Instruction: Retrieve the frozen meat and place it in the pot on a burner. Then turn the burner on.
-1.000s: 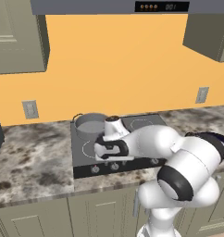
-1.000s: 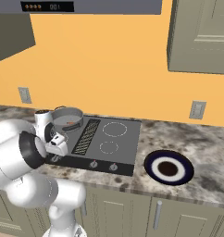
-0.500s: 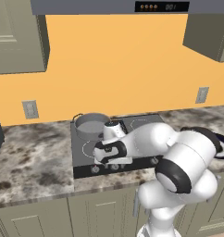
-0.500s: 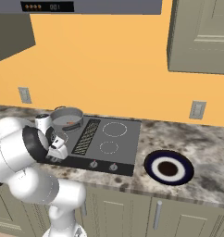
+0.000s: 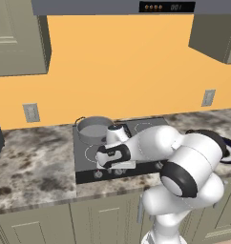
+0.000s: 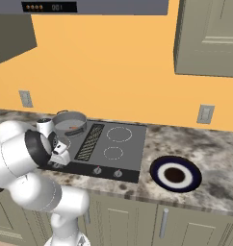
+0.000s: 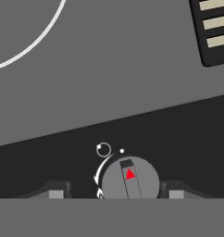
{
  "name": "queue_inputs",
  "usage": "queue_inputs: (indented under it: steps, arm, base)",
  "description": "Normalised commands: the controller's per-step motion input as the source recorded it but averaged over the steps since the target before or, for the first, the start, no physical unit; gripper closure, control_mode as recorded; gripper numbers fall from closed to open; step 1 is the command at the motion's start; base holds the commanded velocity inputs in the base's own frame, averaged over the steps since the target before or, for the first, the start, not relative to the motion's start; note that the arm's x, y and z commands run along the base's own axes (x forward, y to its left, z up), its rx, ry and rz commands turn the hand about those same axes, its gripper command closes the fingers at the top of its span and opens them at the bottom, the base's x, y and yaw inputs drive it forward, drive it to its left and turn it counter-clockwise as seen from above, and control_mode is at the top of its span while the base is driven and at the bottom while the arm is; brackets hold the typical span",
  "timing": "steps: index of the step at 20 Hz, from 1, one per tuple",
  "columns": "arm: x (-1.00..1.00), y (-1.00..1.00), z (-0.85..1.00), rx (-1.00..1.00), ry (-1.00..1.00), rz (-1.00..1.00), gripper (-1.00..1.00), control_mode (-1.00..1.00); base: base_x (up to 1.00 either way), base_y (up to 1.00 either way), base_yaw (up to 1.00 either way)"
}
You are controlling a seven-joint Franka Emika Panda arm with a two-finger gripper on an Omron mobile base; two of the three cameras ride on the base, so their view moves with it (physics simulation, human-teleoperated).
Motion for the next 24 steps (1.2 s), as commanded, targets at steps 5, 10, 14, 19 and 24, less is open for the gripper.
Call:
queue_inputs:
  steps: [5,10,14,19,24]
  arm:
    - [0.0,-0.23,-0.16,0.0,0.0,0.0,1.0,-1.0]
    - [0.0,-0.41,-0.27,-0.02,0.0,0.05,1.0,-1.0]
    - [0.0,-0.08,-0.4,-0.15,0.03,0.16,1.0,-1.0]
    - [0.0,-0.05,-0.36,-0.04,0.11,0.34,1.0,-1.0]
    - [-0.06,-0.1,-0.34,0.0,0.03,0.39,1.0,-1.0]
  base:
    - [0.0,0.0,0.0]
    - [0.0,0.0,0.0]
    - [0.0,0.0,0.0]
    - [0.0,0.0,0.0]
    - [0.0,0.0,0.0]
